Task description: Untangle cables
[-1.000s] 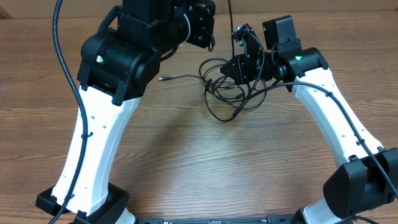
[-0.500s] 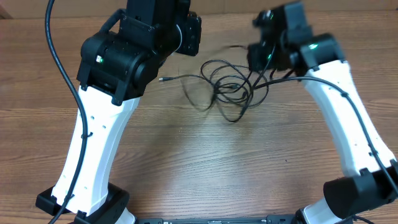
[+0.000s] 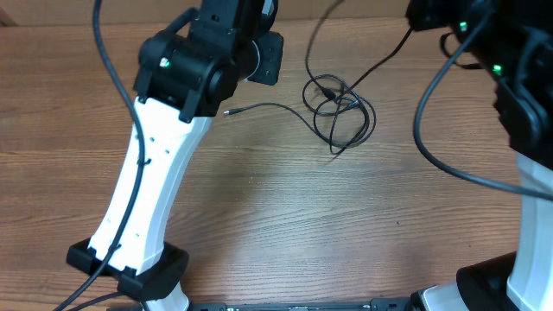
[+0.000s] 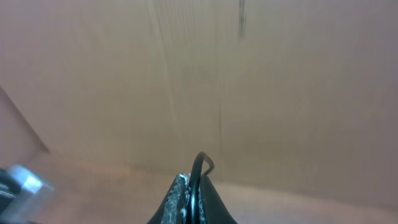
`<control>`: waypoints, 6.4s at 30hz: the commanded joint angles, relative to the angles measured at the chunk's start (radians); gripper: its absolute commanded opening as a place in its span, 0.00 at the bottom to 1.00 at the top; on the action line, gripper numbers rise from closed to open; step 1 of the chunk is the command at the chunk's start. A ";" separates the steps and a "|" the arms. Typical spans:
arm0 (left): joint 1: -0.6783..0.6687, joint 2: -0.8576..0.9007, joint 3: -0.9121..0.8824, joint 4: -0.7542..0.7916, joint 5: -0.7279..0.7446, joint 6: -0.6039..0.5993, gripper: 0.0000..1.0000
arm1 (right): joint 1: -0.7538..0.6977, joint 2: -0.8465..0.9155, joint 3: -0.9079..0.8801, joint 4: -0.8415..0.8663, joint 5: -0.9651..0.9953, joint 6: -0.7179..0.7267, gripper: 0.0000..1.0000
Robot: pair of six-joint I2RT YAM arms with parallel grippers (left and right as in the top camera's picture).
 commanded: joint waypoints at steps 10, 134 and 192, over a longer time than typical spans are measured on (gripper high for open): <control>-0.005 0.047 -0.001 -0.026 -0.053 -0.013 0.11 | -0.015 -0.029 0.064 0.053 0.622 0.000 0.04; -0.018 0.237 -0.932 0.882 0.381 -0.111 0.04 | -0.278 0.390 -0.362 -0.528 -0.039 0.183 1.00; 0.380 -0.447 -0.691 0.252 0.043 -0.073 0.04 | 0.222 0.415 -0.725 0.064 -0.438 -0.005 1.00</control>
